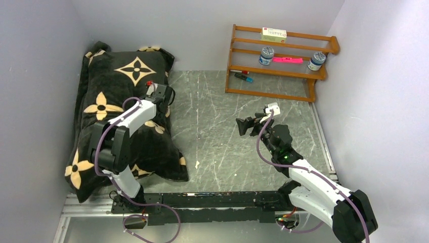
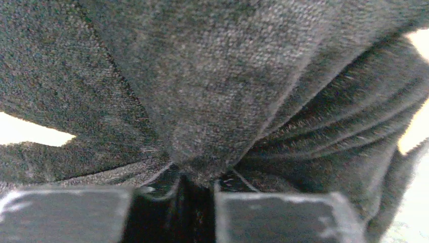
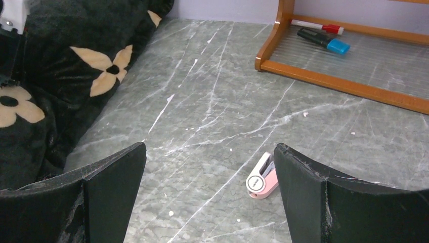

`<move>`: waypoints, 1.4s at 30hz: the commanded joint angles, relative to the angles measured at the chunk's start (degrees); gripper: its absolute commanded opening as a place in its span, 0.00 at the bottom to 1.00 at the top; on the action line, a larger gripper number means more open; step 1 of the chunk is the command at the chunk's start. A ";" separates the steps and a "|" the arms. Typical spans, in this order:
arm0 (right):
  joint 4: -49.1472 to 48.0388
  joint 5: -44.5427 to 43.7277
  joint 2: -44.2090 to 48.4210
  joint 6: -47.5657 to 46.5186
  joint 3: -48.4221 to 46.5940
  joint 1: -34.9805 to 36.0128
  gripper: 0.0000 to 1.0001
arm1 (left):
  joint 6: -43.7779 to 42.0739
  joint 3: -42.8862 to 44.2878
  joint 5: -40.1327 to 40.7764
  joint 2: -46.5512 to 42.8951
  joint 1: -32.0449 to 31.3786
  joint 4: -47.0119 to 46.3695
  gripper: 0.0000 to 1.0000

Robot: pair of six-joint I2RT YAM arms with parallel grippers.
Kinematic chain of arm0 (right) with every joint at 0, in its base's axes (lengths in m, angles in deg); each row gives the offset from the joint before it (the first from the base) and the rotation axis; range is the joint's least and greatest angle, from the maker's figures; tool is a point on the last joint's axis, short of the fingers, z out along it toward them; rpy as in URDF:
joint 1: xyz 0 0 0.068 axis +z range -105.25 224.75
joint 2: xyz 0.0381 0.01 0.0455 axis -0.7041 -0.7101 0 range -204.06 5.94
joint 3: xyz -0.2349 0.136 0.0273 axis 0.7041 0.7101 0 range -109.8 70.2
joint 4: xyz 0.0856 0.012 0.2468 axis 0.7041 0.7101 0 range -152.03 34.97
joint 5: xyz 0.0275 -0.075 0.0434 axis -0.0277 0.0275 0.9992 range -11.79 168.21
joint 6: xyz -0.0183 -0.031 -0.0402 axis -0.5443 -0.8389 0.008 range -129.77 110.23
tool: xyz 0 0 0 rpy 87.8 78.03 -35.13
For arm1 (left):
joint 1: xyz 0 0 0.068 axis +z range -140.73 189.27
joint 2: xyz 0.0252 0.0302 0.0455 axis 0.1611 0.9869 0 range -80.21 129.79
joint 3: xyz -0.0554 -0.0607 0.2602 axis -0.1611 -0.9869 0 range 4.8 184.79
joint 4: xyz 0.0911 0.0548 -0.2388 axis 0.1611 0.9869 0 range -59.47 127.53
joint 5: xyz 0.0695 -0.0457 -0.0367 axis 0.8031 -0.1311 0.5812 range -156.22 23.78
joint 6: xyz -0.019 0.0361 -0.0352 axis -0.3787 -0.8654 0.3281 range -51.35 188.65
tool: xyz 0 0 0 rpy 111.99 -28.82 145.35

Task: Remove the pillowcase from the pillow
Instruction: Move the pillow to the center of the board.

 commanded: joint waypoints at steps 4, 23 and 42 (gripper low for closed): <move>-3.63 0.99 -0.16 -0.14 0.23 0.06 1.00 | 5.56 -2.59 -30.92 -7.19 2.02 0.21 0.05; 6.53 13.77 1.58 8.70 -4.95 1.26 1.00 | 20.62 12.31 -54.40 -15.89 -7.49 -9.54 0.05; 20.00 15.39 3.63 17.69 -11.20 1.92 1.00 | 24.93 7.21 -55.85 -19.82 -23.01 -27.45 0.05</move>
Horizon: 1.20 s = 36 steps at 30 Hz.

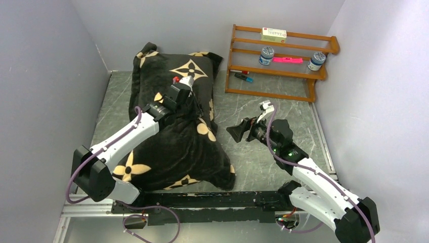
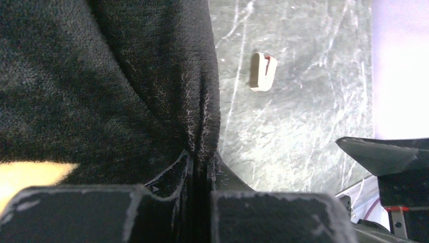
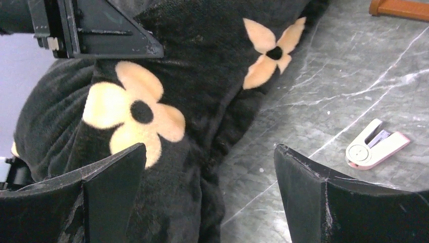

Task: Remove the pillowcase from the pillow
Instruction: Move the pillow to the center of the board.

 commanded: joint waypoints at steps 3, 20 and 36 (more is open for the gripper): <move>4.44 1.00 -1.02 6.18 -5.21 0.12 1.00 | -0.20 7.07 -6.39 -2.23 -4.45 -15.97 0.12; 3.39 3.93 -12.96 2.28 -4.41 16.68 1.00 | -10.03 -2.36 1.45 -17.35 11.19 -6.22 0.96; 3.60 4.27 -23.74 -2.54 -5.99 19.65 0.98 | -29.17 -24.56 19.88 -40.83 11.60 -16.37 0.96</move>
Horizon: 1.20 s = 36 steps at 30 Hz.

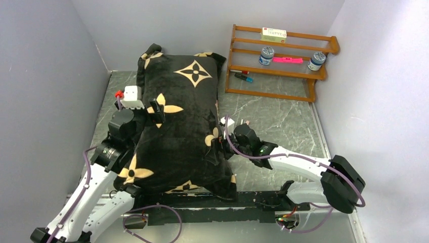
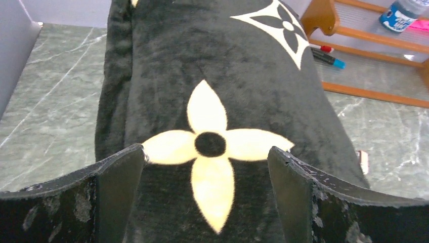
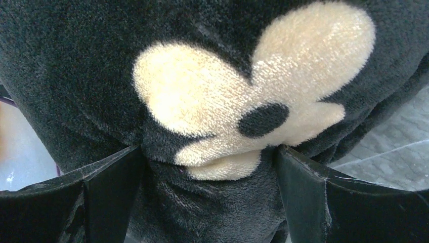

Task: Remove the pillowcase from the pillow
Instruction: Move the pillow to the center of the board.

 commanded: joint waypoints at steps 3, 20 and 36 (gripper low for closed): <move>2.02 0.71 -3.33 -3.54 -1.95 1.13 0.98 | -6.57 -8.13 2.73 -5.38 0.26 -9.60 0.96; 11.67 -6.12 -0.86 -11.62 -10.38 -11.30 0.00 | -6.04 -7.58 -5.00 -2.28 0.78 -10.09 0.96; 27.88 8.47 11.77 -14.19 -12.05 -19.17 0.00 | -5.05 -7.29 -7.13 -0.61 0.96 -10.12 0.96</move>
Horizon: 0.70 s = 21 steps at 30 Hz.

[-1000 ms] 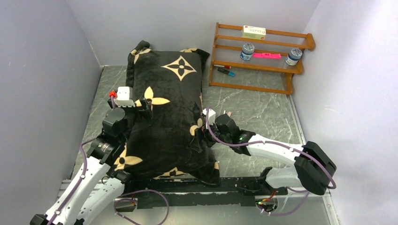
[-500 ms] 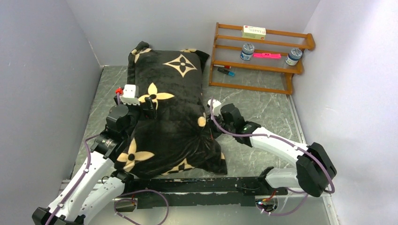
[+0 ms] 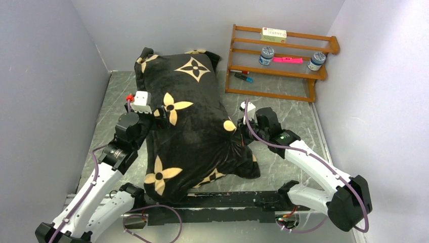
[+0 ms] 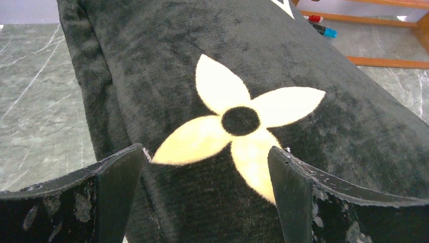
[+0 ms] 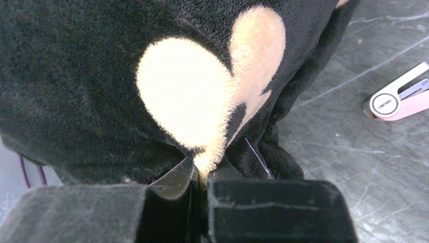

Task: Remove the pillowcase from the pillow
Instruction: Move the pillow to the center of the board.

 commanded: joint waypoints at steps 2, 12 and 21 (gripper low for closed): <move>7.61 3.85 6.06 -1.17 -1.27 -0.95 0.00 | 0.56 2.07 -1.09 1.70 0.30 -2.42 0.96; 4.55 0.95 4.72 3.21 -2.07 -1.03 0.55 | 4.74 11.53 -1.49 11.66 0.30 5.54 0.97; -0.57 -4.57 -4.69 3.01 -13.00 -2.80 1.00 | 9.98 19.65 0.52 21.65 0.30 15.74 0.97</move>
